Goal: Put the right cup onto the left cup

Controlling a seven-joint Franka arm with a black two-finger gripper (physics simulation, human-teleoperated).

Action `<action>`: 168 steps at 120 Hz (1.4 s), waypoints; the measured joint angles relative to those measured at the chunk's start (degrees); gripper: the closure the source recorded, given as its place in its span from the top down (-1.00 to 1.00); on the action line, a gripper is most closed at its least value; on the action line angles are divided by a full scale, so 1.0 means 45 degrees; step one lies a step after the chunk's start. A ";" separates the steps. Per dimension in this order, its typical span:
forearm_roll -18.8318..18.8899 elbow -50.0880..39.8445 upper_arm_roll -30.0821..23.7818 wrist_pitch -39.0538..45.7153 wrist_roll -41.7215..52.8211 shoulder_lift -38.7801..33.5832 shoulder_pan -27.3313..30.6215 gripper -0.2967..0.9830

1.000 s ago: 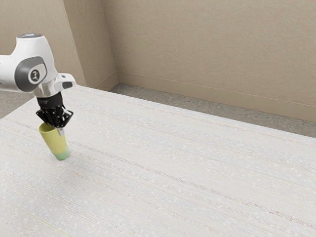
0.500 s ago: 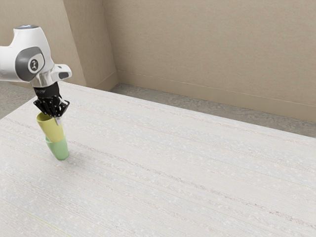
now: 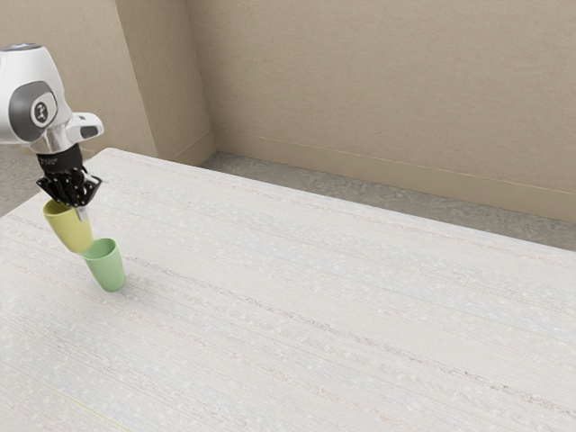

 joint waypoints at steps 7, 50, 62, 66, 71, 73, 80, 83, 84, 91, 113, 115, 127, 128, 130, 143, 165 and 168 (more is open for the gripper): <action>-0.0007 0.0264 0.0019 -0.0055 0.0097 0.0154 0.0010 -0.69; 0.0064 0.1438 0.0048 -0.0507 0.0530 0.1175 -0.0469 -0.69; 0.0074 0.1635 0.0049 -0.0549 0.0612 0.1398 -0.0477 -0.69; 0.0076 0.1702 0.0049 -0.0559 0.0637 0.1475 -0.0492 -0.69; 0.0076 0.1839 0.0049 -0.0571 0.0671 0.1607 -0.0514 -0.69; 0.0074 0.1874 0.0049 -0.0575 0.0685 0.1649 -0.0520 -0.69; 0.0069 0.2000 0.0049 -0.0585 0.0728 0.1808 -0.0540 -0.69; 0.0069 0.2053 0.0049 -0.0588 0.0745 0.1881 -0.0550 -0.69; 0.0069 0.2067 0.0049 -0.0589 0.0750 0.1902 -0.0554 -0.69; 0.0064 0.2111 0.0049 -0.0594 0.0787 0.2016 -0.0565 -0.69; 0.0050 0.2128 0.0049 -0.0538 0.0882 0.2308 -0.0568 -0.69; 0.0051 0.2128 0.0049 -0.0530 0.0889 0.2317 -0.0568 -0.69; 0.0044 0.2086 0.0054 -0.0471 0.0928 0.2338 -0.0622 -0.69; 0.0043 0.2083 0.0053 -0.0467 0.0931 0.2338 -0.0626 -0.69; 0.0042 0.2077 0.0057 -0.0458 0.0937 0.2339 -0.0634 -0.69; 0.0028 0.2027 0.0067 -0.0402 0.0971 0.2341 -0.0653 -0.69; 0.0012 0.1994 0.0069 -0.0351 0.1013 0.2440 -0.0635 -0.69; 0.0015 0.1994 0.0072 -0.0345 0.1017 0.2471 -0.0633 -0.69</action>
